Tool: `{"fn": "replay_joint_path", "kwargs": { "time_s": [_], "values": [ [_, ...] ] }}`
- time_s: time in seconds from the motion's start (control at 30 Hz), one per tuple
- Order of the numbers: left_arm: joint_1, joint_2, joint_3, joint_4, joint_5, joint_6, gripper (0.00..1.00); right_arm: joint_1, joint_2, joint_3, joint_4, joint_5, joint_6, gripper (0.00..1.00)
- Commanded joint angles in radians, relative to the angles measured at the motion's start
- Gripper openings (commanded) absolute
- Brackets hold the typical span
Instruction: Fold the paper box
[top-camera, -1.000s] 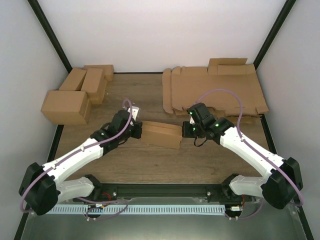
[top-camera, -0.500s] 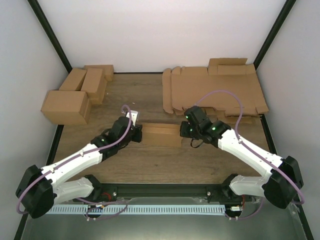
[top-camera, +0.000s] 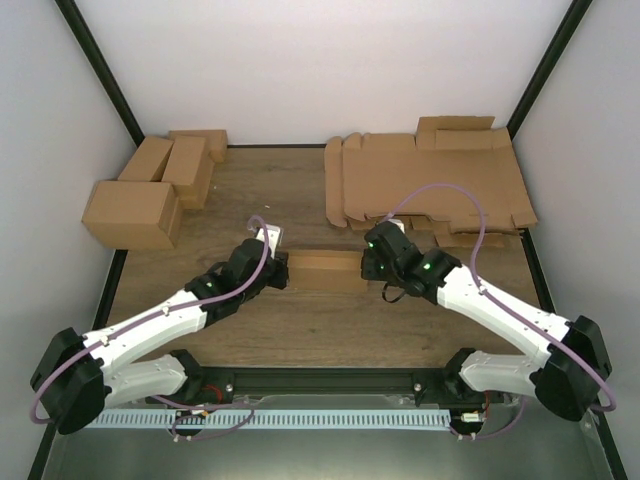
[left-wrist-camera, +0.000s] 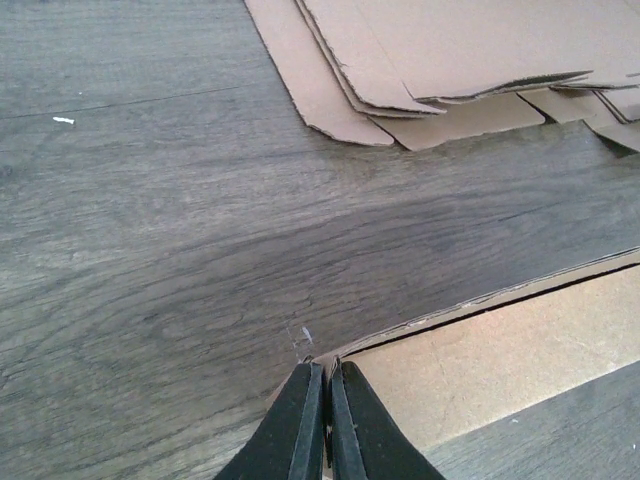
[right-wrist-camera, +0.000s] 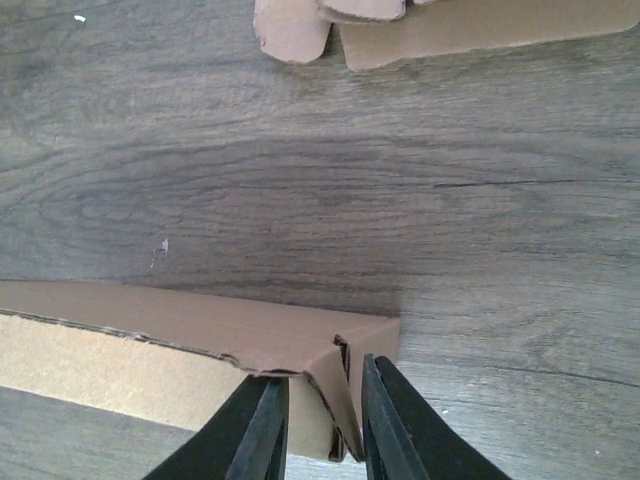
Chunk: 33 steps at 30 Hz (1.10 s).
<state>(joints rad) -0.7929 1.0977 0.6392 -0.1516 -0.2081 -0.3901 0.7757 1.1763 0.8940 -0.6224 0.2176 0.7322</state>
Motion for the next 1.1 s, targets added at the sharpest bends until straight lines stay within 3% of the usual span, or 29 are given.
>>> {"fn": "replay_joint_path", "kwargs": {
  "time_s": [0.0,0.37,0.6,0.73,1.07],
  "values": [
    [-0.006,-0.013,0.004,0.000,-0.012,0.020,0.04,0.010,-0.022,0.040,-0.029,0.064,-0.027,0.23],
    [-0.008,-0.002,0.028,-0.023,-0.018,0.041,0.04,0.004,-0.001,0.080,-0.065,0.099,-0.066,0.23],
    [-0.010,0.007,0.036,-0.025,-0.019,0.045,0.04,0.001,0.023,0.089,-0.051,0.038,-0.103,0.15],
    [-0.014,0.007,0.038,-0.026,-0.020,0.045,0.04,0.000,0.038,0.087,-0.051,0.019,-0.107,0.02],
    [-0.034,0.025,0.038,-0.022,-0.036,0.031,0.04,0.000,0.024,0.025,-0.034,0.029,-0.083,0.01]
  ]
}}
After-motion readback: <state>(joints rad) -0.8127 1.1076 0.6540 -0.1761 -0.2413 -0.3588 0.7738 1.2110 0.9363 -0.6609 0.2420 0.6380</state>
